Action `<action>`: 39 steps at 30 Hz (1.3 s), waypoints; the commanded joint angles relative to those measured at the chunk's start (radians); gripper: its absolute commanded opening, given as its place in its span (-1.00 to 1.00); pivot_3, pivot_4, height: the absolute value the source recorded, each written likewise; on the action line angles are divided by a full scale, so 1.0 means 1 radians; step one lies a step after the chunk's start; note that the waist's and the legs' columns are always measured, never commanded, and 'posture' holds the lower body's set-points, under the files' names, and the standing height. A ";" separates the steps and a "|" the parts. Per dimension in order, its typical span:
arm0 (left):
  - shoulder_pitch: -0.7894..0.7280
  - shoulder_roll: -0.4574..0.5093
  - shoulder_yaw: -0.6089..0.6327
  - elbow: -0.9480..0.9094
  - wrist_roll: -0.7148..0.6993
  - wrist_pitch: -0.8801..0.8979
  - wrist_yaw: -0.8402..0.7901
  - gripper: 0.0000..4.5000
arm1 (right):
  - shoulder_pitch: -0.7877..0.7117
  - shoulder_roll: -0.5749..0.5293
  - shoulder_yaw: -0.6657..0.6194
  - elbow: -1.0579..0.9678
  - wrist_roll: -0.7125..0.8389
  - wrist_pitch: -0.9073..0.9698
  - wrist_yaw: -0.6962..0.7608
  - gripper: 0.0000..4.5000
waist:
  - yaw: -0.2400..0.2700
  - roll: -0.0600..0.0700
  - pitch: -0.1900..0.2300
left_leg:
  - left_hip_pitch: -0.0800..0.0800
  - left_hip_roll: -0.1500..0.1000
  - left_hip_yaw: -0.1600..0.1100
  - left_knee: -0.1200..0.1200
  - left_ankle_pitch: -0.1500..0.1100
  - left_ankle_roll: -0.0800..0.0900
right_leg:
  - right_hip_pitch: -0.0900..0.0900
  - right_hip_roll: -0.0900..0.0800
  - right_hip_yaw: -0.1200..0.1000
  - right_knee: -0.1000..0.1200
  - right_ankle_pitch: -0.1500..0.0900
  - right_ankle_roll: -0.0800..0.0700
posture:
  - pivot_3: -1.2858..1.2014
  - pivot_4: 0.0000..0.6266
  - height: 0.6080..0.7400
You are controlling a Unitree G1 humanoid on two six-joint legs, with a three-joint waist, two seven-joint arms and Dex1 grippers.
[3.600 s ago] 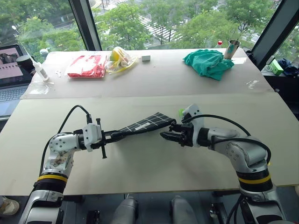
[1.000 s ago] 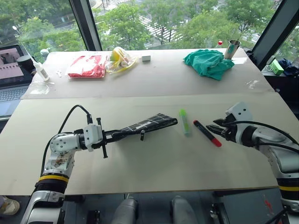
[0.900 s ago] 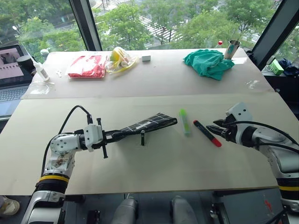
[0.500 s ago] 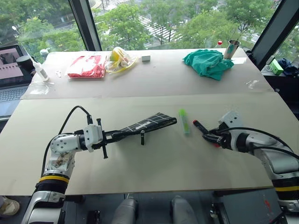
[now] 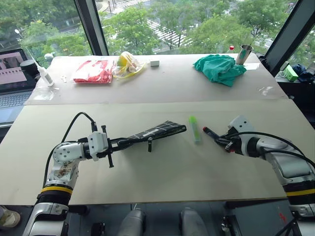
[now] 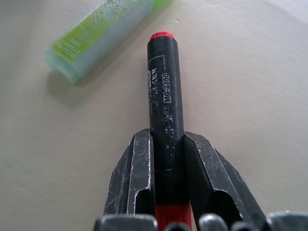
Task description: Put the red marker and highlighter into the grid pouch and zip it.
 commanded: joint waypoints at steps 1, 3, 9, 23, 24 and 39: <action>-0.001 0.003 0.015 -0.021 -0.010 0.001 0.010 -1.00 | -0.070 -0.018 -0.053 -0.039 0.018 0.036 -0.003 -0.77 | -0.001 0.000 0.000 | 0.000 0.000 0.000 0.000 0.000 0.000 | 0.000 0.000 0.000 0.000 0.000 0.000 | 0.03 -0.52 1.00; -0.004 0.001 0.014 -0.018 -0.010 0.000 0.010 -1.00 | -0.094 -0.017 -0.070 -0.062 0.019 0.009 -0.004 -0.77 | -0.002 0.000 0.000 | 0.000 0.000 0.000 -0.001 0.000 0.000 | -0.001 0.000 0.000 0.000 0.000 0.000 | 0.03 -0.52 1.00; -0.010 -0.005 0.011 -0.009 -0.009 -0.002 0.009 -1.00 | -0.093 -0.081 -0.103 -0.303 0.152 -0.008 0.178 -0.77 | -0.002 0.001 0.001 | -0.001 0.000 0.000 -0.002 0.000 0.000 | -0.002 0.000 0.000 -0.001 0.000 0.000 | 0.03 -0.52 1.00; -0.007 -0.015 0.006 -0.009 -0.003 -0.006 0.009 -1.00 | -0.182 -0.160 0.190 -0.404 -0.151 -0.212 0.225 -0.77 | 0.000 0.001 0.001 | -0.002 0.000 0.000 -0.001 -0.001 0.001 | -0.001 0.000 -0.001 -0.003 0.000 0.000 | 0.03 -0.52 1.00; -0.007 -0.015 0.006 -0.009 -0.003 -0.007 0.008 -1.00 | -0.188 -0.155 0.199 -0.402 -0.161 -0.219 0.229 -0.77 | 0.000 0.001 0.001 | -0.002 0.000 0.000 -0.001 -0.001 0.001 | -0.001 0.000 -0.001 -0.003 0.000 0.000 | 0.03 -0.52 1.00; -0.008 -0.022 -0.003 -0.004 -0.001 -0.010 -0.004 -1.00 | -0.315 0.011 0.423 -0.347 -0.384 -0.343 0.246 -0.77 | -0.008 0.001 0.001 | -0.003 0.000 0.000 -0.002 0.000 0.001 | -0.003 0.000 -0.001 -0.004 0.000 0.000 | 0.03 -0.52 1.00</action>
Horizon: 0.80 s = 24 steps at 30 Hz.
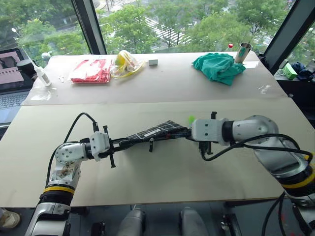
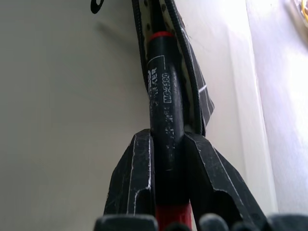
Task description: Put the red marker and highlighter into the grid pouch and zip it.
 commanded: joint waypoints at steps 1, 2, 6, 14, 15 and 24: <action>-0.008 -0.002 0.001 -0.009 -0.004 -0.007 -0.001 -1.00 | -0.070 0.061 0.055 0.033 -0.078 -0.075 -0.008 -0.77 | 0.000 0.000 0.000 | 0.000 0.000 0.000 0.000 0.000 0.000 | 0.000 0.000 0.000 0.000 0.000 0.000 | 0.03 -0.52 1.00; -0.011 -0.004 -0.001 -0.009 -0.003 -0.005 -0.002 -1.00 | -0.087 0.078 0.066 0.048 -0.090 -0.092 -0.004 -0.77 | 0.000 0.000 0.000 | 0.000 0.000 0.000 0.000 0.000 0.000 | 0.000 0.000 0.000 0.000 0.000 0.000 | 0.03 -0.52 1.00; -0.023 -0.008 -0.003 -0.002 -0.003 -0.003 -0.003 -1.00 | -0.136 0.144 0.105 0.110 -0.127 -0.175 0.001 -0.77 | 0.005 0.000 0.000 | 0.000 0.000 -0.001 0.000 0.000 0.000 | 0.000 0.000 0.000 0.000 0.000 0.000 | 0.03 -0.52 1.00; -0.036 -0.015 -0.006 0.010 -0.002 -0.006 -0.006 -1.00 | -0.152 0.269 0.178 0.326 -0.224 -0.412 -0.069 -0.77 | 0.000 0.000 0.000 | 0.000 0.000 -0.001 0.000 0.001 -0.001 | -0.002 0.000 0.000 0.002 0.000 0.000 | 0.03 -0.52 1.00; -0.037 -0.016 -0.006 0.012 -0.002 -0.006 -0.007 -1.00 | -0.151 0.282 0.167 0.346 -0.219 -0.413 -0.072 -0.77 | 0.000 0.000 0.000 | 0.000 -0.001 -0.001 0.000 0.002 -0.003 | -0.002 0.000 0.000 0.002 0.000 0.000 | 0.03 -0.52 1.00; -0.028 -0.014 -0.002 0.003 0.001 -0.003 -0.004 -1.00 | -0.175 0.226 -0.057 0.301 0.018 -0.150 0.115 0.37 | 0.004 0.000 0.000 | 0.000 -0.001 -0.002 0.000 0.003 -0.005 | -0.001 0.000 0.000 0.002 0.000 0.000 | 0.03 -0.52 1.00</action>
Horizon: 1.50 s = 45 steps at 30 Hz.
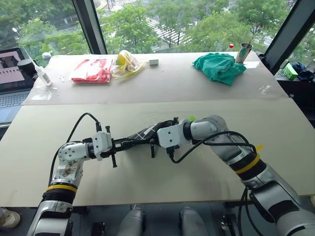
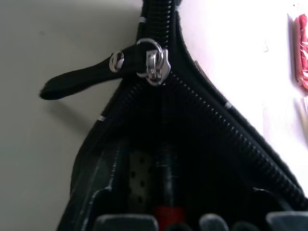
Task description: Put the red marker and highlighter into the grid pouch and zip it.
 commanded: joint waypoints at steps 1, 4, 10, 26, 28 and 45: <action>-0.002 0.008 0.010 -0.023 -0.012 -0.004 -0.002 -1.00 | -0.023 -0.089 -0.165 -0.066 0.154 0.104 0.108 0.37 | 0.004 0.000 0.000 | 0.000 0.000 0.000 0.000 0.000 0.001 | 0.000 0.000 0.000 0.000 0.000 0.000 | 0.03 -0.52 1.00; 0.000 0.009 0.012 -0.022 -0.011 -0.005 0.000 -1.00 | -0.025 -0.159 -0.274 -0.093 0.279 0.239 0.170 0.37 | 0.004 0.000 0.000 | 0.000 0.000 0.000 0.000 -0.002 0.004 | 0.001 0.000 0.000 -0.001 0.000 0.000 | 0.03 -0.52 1.00; 0.005 0.014 0.016 -0.027 -0.011 -0.005 0.004 -1.00 | 0.087 -0.288 -0.494 -0.125 0.544 0.457 0.259 0.37 | 0.004 0.000 0.000 | -0.001 0.000 0.000 -0.001 -0.003 0.005 | 0.000 0.000 0.000 -0.002 0.000 0.000 | 0.03 -0.52 1.00; 0.012 0.032 0.037 -0.031 -0.015 0.004 0.017 -1.00 | 0.169 -0.022 -0.457 -0.036 0.344 0.720 -0.392 0.37 | -0.004 0.000 0.000 | -0.010 0.000 0.002 0.001 0.002 -0.004 | -0.013 -0.001 0.003 0.007 0.000 0.000 | 0.03 -0.52 1.00; 0.013 0.031 0.037 -0.032 -0.016 0.005 0.019 -1.00 | 0.159 -0.009 -0.449 -0.043 0.348 0.754 -0.411 0.37 | -0.002 0.000 0.000 | -0.010 -0.001 0.001 0.001 0.000 0.000 | -0.013 -0.001 0.003 0.007 0.000 0.000 | 0.03 -0.52 1.00; 0.067 0.032 0.042 -0.078 -0.019 0.005 0.050 -1.00 | 0.188 0.056 -0.326 -0.080 0.312 1.011 -0.562 0.06 | -0.002 0.000 0.000 | -0.008 0.000 0.000 0.001 0.000 0.000 | -0.011 -0.001 0.002 0.007 0.000 0.000 | 0.03 -0.52 1.00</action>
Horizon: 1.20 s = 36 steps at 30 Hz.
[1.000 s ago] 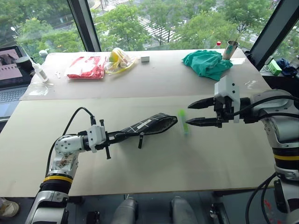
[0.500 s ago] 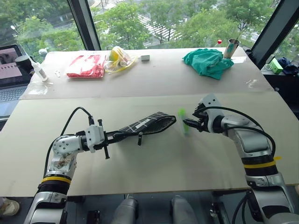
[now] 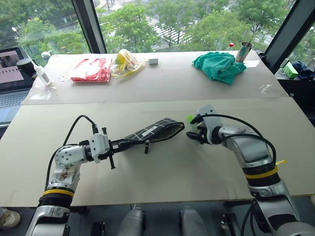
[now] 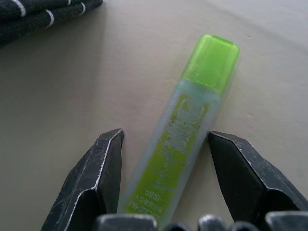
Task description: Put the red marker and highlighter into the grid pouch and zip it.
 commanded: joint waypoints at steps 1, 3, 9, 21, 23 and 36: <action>0.006 0.013 0.023 -0.034 -0.019 0.003 0.009 -1.00 | 0.021 -0.006 0.006 -0.004 -0.005 0.048 -0.024 -0.09 | 0.001 0.000 0.000 | 0.000 0.000 0.000 0.000 0.000 0.000 | 0.000 0.000 0.000 0.000 0.000 0.000 | 0.03 -0.52 1.00; 0.003 0.015 0.024 -0.030 -0.019 0.002 0.008 -1.00 | 0.022 -0.015 0.007 -0.010 0.000 0.039 -0.016 -0.42 | 0.002 0.000 0.000 | 0.000 0.000 0.000 0.000 0.000 0.000 | 0.000 0.000 0.000 0.000 0.000 0.000 | 0.03 -0.52 1.00; -0.004 0.017 0.023 -0.031 -0.018 0.003 0.007 -1.00 | 0.017 -0.046 0.019 -0.036 0.003 0.005 0.009 -0.55 | 0.003 0.000 0.000 | 0.000 0.000 0.000 0.000 0.000 0.000 | 0.000 0.000 0.000 0.000 0.000 0.000 | 0.03 -0.52 1.00; -0.020 0.015 0.017 -0.012 -0.018 0.001 -0.006 -1.00 | -0.078 -0.397 -0.071 -0.120 0.075 -0.449 0.394 -0.55 | -0.001 0.001 0.000 | -0.001 0.000 0.001 0.000 0.000 0.000 | -0.001 0.000 -0.001 0.000 0.000 0.000 | 0.03 -0.52 1.00; -0.025 0.013 0.015 -0.008 -0.016 0.001 -0.006 -1.00 | -0.047 -0.471 -0.066 -0.210 0.120 -0.506 0.526 -0.55 | -0.001 0.001 0.000 | -0.002 0.000 0.002 0.000 -0.001 0.001 | -0.001 0.000 -0.002 -0.001 0.000 0.000 | 0.03 -0.52 1.00; -0.011 -0.004 -0.002 -0.024 -0.012 0.005 -0.005 -1.00 | -0.056 -0.467 0.144 -0.360 0.018 -0.523 0.591 -0.55 | 0.005 0.001 0.001 | -0.002 0.000 0.002 0.001 -0.001 0.002 | 0.000 0.000 -0.001 -0.001 0.000 0.000 | 0.03 -0.52 1.00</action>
